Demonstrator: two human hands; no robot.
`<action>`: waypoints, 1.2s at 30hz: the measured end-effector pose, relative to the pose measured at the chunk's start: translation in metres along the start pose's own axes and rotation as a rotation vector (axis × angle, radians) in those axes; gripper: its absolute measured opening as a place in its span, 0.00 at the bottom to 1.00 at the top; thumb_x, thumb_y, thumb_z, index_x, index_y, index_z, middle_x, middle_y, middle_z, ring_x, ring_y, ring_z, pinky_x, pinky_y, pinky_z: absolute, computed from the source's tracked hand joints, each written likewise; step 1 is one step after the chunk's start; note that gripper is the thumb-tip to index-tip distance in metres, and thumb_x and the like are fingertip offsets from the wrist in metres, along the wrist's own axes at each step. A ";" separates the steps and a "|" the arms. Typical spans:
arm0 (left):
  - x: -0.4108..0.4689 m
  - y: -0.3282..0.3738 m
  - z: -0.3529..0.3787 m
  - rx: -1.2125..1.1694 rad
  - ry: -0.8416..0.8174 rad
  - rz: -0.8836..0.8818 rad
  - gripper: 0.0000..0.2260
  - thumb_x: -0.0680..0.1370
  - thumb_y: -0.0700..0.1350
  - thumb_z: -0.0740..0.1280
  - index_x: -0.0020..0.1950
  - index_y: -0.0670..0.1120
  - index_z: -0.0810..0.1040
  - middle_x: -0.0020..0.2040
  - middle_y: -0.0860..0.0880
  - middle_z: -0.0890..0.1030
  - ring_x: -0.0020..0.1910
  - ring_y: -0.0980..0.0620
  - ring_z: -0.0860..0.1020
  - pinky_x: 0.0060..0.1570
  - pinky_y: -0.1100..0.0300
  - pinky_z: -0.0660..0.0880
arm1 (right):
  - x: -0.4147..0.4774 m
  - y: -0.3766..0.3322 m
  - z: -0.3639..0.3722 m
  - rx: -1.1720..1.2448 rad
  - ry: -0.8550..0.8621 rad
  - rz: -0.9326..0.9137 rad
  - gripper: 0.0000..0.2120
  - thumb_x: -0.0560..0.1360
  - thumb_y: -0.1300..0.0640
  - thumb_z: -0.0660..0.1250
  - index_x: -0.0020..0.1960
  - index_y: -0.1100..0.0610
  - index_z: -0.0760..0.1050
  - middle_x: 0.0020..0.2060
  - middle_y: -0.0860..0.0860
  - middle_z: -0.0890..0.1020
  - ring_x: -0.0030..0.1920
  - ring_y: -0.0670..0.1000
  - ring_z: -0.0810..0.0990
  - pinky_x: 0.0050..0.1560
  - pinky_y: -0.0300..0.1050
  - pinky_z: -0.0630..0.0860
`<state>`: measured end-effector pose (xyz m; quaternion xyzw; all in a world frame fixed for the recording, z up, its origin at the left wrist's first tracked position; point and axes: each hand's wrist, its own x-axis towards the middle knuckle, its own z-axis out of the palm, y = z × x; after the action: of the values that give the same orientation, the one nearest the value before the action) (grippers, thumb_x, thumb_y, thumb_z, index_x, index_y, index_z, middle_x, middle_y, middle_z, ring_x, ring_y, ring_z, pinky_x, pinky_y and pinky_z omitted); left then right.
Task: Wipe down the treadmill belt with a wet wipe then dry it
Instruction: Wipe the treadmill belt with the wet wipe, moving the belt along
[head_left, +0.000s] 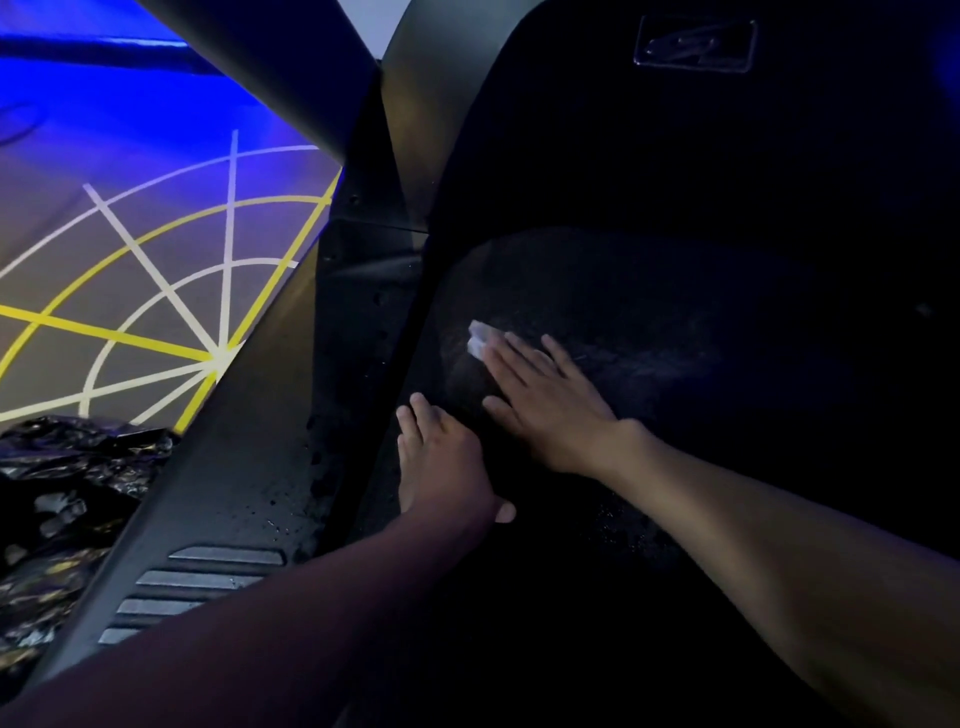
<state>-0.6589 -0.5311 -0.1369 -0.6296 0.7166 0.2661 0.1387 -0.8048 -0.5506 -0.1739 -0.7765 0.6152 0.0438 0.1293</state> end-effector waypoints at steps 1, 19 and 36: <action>0.001 0.000 0.001 0.013 -0.002 -0.007 0.57 0.66 0.52 0.79 0.77 0.34 0.42 0.77 0.35 0.36 0.77 0.39 0.36 0.76 0.50 0.42 | -0.001 -0.005 0.001 -0.015 0.001 0.016 0.33 0.81 0.42 0.36 0.80 0.56 0.35 0.80 0.52 0.38 0.79 0.49 0.33 0.78 0.54 0.34; 0.001 0.017 -0.009 0.410 -0.010 0.150 0.56 0.68 0.56 0.77 0.77 0.34 0.42 0.78 0.37 0.43 0.77 0.40 0.47 0.73 0.48 0.56 | -0.051 0.026 0.008 0.027 -0.005 0.016 0.35 0.83 0.38 0.44 0.81 0.56 0.39 0.81 0.52 0.40 0.79 0.48 0.33 0.78 0.51 0.33; 0.001 0.029 -0.007 0.532 -0.008 0.153 0.54 0.67 0.54 0.78 0.78 0.41 0.44 0.76 0.33 0.49 0.76 0.36 0.52 0.70 0.45 0.62 | -0.097 0.041 0.013 0.004 -0.062 0.050 0.35 0.82 0.36 0.38 0.79 0.56 0.33 0.79 0.51 0.33 0.76 0.48 0.27 0.77 0.54 0.31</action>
<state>-0.6861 -0.5336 -0.1261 -0.5140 0.8062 0.0808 0.2817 -0.8669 -0.4648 -0.1707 -0.7589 0.6301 0.0696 0.1489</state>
